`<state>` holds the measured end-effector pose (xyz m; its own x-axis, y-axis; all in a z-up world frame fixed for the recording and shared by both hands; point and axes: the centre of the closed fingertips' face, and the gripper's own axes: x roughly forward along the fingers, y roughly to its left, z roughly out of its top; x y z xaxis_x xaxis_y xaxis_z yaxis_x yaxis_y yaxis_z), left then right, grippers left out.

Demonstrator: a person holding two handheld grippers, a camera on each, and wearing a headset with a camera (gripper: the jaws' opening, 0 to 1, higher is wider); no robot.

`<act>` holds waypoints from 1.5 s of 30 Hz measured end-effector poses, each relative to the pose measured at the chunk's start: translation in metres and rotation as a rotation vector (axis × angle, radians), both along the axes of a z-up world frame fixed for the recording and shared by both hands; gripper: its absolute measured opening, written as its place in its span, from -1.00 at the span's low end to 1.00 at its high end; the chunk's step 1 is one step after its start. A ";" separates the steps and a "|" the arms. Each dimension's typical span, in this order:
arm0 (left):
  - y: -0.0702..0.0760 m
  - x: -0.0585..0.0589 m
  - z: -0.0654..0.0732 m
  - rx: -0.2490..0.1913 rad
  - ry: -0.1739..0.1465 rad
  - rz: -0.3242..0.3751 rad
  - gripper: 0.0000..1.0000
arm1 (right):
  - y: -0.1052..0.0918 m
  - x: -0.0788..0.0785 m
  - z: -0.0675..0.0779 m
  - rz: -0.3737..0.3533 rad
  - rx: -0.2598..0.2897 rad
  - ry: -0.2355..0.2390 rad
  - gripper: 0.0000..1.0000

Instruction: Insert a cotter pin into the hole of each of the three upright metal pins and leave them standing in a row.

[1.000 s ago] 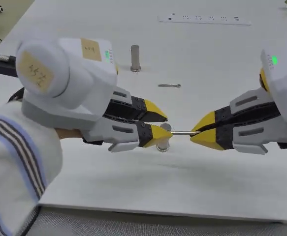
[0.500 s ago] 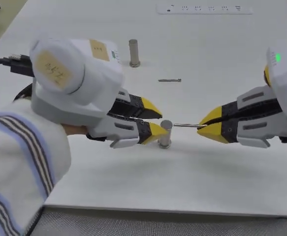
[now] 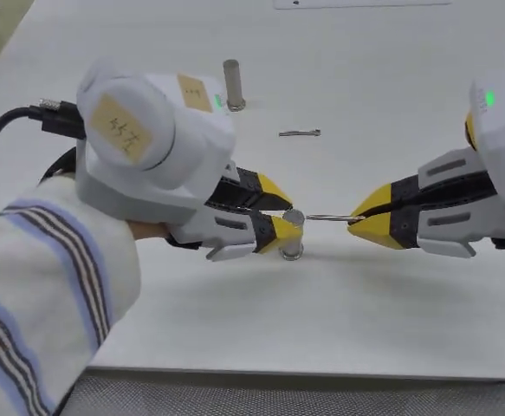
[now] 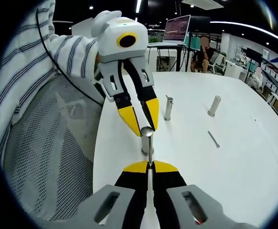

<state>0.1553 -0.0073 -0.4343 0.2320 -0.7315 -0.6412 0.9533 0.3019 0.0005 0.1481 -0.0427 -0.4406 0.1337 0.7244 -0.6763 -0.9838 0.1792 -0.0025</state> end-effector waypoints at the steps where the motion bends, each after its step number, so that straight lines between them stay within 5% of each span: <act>1: 0.000 0.000 0.000 0.002 0.000 -0.003 -0.80 | 0.000 0.000 0.000 0.003 0.001 -0.001 -1.00; 6: 0.000 -0.001 0.000 0.010 0.003 -0.008 -0.81 | 0.002 -0.002 0.000 0.020 -0.001 0.002 -1.00; 10: 0.000 -0.003 0.001 0.033 -0.042 -0.040 -0.81 | 0.003 -0.004 -0.003 0.030 -0.012 0.002 -1.00; 45: 0.002 -0.002 0.001 0.053 -0.061 -0.090 -0.82 | 0.005 0.001 -0.002 0.056 -0.044 -0.020 -1.00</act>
<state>0.1537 -0.0052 -0.4335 0.2070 -0.7163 -0.6664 0.9742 0.2134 0.0732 0.1492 -0.0373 -0.4424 0.1073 0.7005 -0.7055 -0.9920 0.1232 -0.0286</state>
